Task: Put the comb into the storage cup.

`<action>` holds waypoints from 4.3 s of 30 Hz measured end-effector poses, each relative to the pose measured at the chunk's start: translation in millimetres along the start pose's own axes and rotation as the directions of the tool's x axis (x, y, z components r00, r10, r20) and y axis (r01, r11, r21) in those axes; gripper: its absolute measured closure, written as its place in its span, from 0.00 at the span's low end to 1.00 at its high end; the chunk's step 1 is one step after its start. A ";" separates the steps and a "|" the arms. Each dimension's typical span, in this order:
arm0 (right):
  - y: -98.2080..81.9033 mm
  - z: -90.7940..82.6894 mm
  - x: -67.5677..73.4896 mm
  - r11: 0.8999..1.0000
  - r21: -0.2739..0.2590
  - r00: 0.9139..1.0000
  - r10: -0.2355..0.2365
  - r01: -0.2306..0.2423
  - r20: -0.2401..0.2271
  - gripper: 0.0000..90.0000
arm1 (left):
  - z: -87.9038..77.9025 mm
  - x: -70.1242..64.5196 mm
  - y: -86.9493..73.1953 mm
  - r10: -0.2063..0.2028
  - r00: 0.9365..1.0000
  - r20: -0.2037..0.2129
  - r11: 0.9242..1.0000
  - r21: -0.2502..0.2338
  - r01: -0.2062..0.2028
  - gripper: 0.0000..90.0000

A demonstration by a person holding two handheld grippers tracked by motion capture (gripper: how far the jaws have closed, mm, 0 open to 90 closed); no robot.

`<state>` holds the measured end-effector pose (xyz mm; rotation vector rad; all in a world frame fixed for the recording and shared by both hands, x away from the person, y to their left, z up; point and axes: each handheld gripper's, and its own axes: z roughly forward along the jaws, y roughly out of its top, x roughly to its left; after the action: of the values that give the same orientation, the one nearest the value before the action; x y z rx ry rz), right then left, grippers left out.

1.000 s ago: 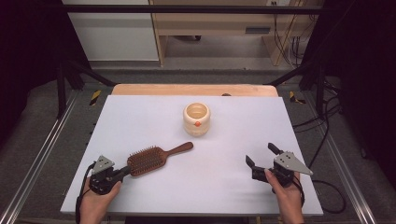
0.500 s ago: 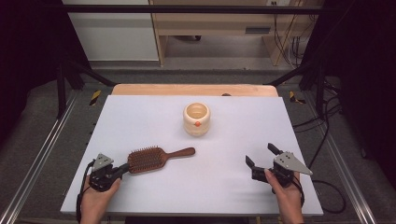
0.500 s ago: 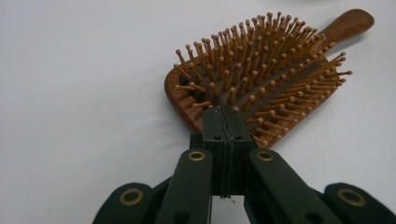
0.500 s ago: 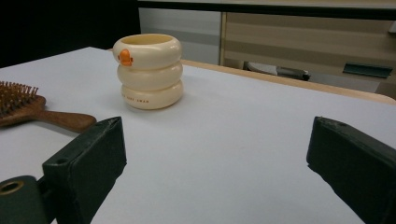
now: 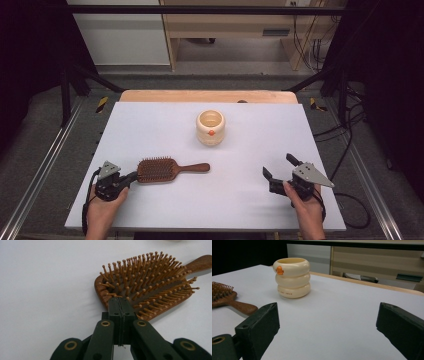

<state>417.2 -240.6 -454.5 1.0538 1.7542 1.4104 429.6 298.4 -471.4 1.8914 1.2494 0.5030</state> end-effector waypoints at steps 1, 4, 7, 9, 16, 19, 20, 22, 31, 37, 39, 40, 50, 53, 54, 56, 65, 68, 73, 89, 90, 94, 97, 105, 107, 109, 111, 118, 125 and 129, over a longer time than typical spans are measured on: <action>-0.1 0.4 0.2 1.000 0.000 1.000 -0.004 0.004 -0.002 0.06 | 2.2 1.8 1.8 0.000 1.000 -0.004 1.000 -0.003 0.000 1.00; -0.1 0.3 0.7 1.000 0.001 1.000 -0.005 0.005 -0.004 0.06 | 5.1 4.3 3.6 -0.005 1.000 -0.001 1.000 -0.011 0.005 1.00; 0.1 -0.1 0.7 1.000 0.000 1.000 -0.004 0.004 -0.002 0.06 | 8.4 7.2 5.6 -0.007 1.000 -0.001 1.000 -0.014 0.007 1.00; -0.2 0.3 0.5 1.000 0.002 1.000 -0.003 0.003 -0.002 0.06 | 9.2 7.4 6.8 -0.006 1.000 -0.001 1.000 -0.015 0.006 1.00; -0.3 1.5 2.3 1.000 0.008 1.000 -0.015 0.015 -0.011 0.06 | 17.7 10.6 13.1 0.006 1.000 -0.007 1.000 -0.017 -0.006 1.00; -0.1 1.3 2.7 1.000 0.008 1.000 -0.015 0.015 -0.012 0.06 | 23.3 12.7 18.1 0.020 1.000 -0.007 1.000 -0.016 -0.020 1.00; 0.0 1.1 2.6 1.000 0.007 1.000 -0.014 0.014 -0.012 0.06 | 25.2 13.0 20.0 0.024 1.000 -0.003 1.000 -0.013 -0.024 1.00; -0.1 1.2 2.2 1.000 0.008 1.000 -0.013 0.013 -0.012 0.06 | 27.5 12.6 22.4 0.037 0.999 -0.003 0.999 -0.011 -0.037 1.00; 0.9 1.0 3.3 1.000 0.006 1.000 -0.016 0.016 -0.017 0.06 | 33.9 -3.8 26.5 0.084 0.996 0.022 0.996 0.007 -0.084 1.00; 0.9 1.0 3.5 1.000 0.013 1.000 -0.013 0.013 -0.017 0.06 | 37.0 -13.1 28.7 0.109 0.993 0.042 0.994 0.013 -0.109 1.00; 0.9 1.5 4.0 1.000 0.016 1.000 -0.017 0.017 -0.021 0.06 | 38.9 -17.2 30.0 0.118 0.992 0.046 0.993 0.015 -0.119 1.00; 0.9 1.6 4.5 1.000 0.020 1.000 -0.016 0.017 -0.022 0.06 | 40.3 -19.7 30.7 0.122 0.991 0.053 0.992 0.015 -0.123 1.00; 1.2 1.2 7.3 0.999 0.029 1.000 -0.016 0.017 -0.026 0.06 | 58.1 -44.6 41.3 0.164 0.982 0.098 0.986 0.017 -0.166 1.00; 1.3 -0.4 7.1 0.999 0.029 1.000 -0.012 0.013 -0.026 0.06 | 64.6 -50.5 46.0 0.173 0.979 0.105 0.984 0.020 -0.176 1.00; 1.1 -1.0 6.8 0.999 0.032 1.000 -0.009 0.010 -0.024 0.06 | 66.6 -52.4 47.2 0.173 0.979 0.109 0.984 0.022 -0.176 1.00; 0.7 -1.2 6.1 0.999 0.034 1.000 -0.009 0.010 -0.025 0.06 | 70.2 -56.5 49.7 0.173 0.978 0.116 0.984 0.021 -0.176 1.00; 0.4 0.4 7.8 0.999 0.045 0.999 -0.012 0.014 -0.030 0.06 | 78.1 -77.4 54.9 0.213 0.965 0.152 0.975 0.030 -0.220 1.00; 0.1 0.3 8.7 0.999 0.050 0.999 -0.012 0.014 -0.031 0.06 | 80.9 -83.5 57.0 0.221 0.962 0.162 0.973 0.034 -0.229 1.00; -0.6 0.2 8.7 0.998 0.055 0.999 -0.014 0.015 -0.031 0.06 | 83.3 -90.6 57.9 0.229 0.958 0.172 0.971 0.035 -0.238 1.00; -1.5 -0.3 9.1 0.998 0.061 1.000 -0.003 0.004 -0.032 0.06 | 94.2 -116.6 63.3 0.251 0.944 0.215 0.964 0.037 -0.265 1.00; -1.7 -0.3 9.0 0.998 0.063 0.999 0.001 0.001 -0.032 0.06 | 94.7 -118.4 63.5 0.252 0.943 0.218 0.963 0.037 -0.265 1.00; -2.1 -0.3 8.8 0.998 0.066 1.000 0.002 0.000 -0.031 0.06 | 97.2 -125.1 64.5 0.259 0.938 0.230 0.961 0.035 -0.274 1.00; -2.8 -0.3 8.4 0.998 0.068 1.000 0.007 -0.005 -0.029 0.06 | 99.5 -130.6 65.5 0.265 0.934 0.240 0.959 0.035 -0.281 1.00; -2.8 -0.4 7.8 0.998 0.069 0.999 0.014 -0.012 -0.030 0.06 | 105.4 -152.5 67.0 0.290 0.916 0.276 0.950 0.028 -0.310 1.00; -2.6 -0.6 7.8 0.998 0.065 0.999 0.011 -0.009 -0.030 0.06 | 106.6 -158.4 67.1 0.299 0.911 0.285 0.948 0.025 -0.319 1.00; -2.3 -1.2 7.7 0.998 0.064 0.999 0.012 -0.010 -0.030 0.06 | 107.8 -163.5 67.0 0.304 0.907 0.291 0.946 0.022 -0.325 1.00; -1.9 -1.6 7.6 0.998 0.063 0.999 0.014 -0.012 -0.030 0.06 | 108.6 -167.2 66.7 0.308 0.904 0.295 0.944 0.018 -0.328 1.00; -0.6 -1.4 7.7 0.998 0.061 0.999 0.009 -0.007 -0.034 0.06 | 107.9 -167.2 65.9 0.314 0.909 0.275 0.945 0.004 -0.327 1.00; 0.6 -2.4 9.6 0.998 0.071 0.999 0.005 -0.002 -0.041 0.06 | 93.1 -159.6 63.1 0.322 0.916 0.237 0.946 -0.044 -0.321 1.00; 2.8 -4.7 8.4 0.996 0.089 0.999 0.027 -0.023 -0.044 0.06 | 77.4 -148.2 58.0 0.319 0.923 0.215 0.948 -0.081 -0.309 1.00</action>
<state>409.7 -235.1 -450.7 1.1015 1.8568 1.3924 452.3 123.4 -458.0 2.0562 0.7838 0.4621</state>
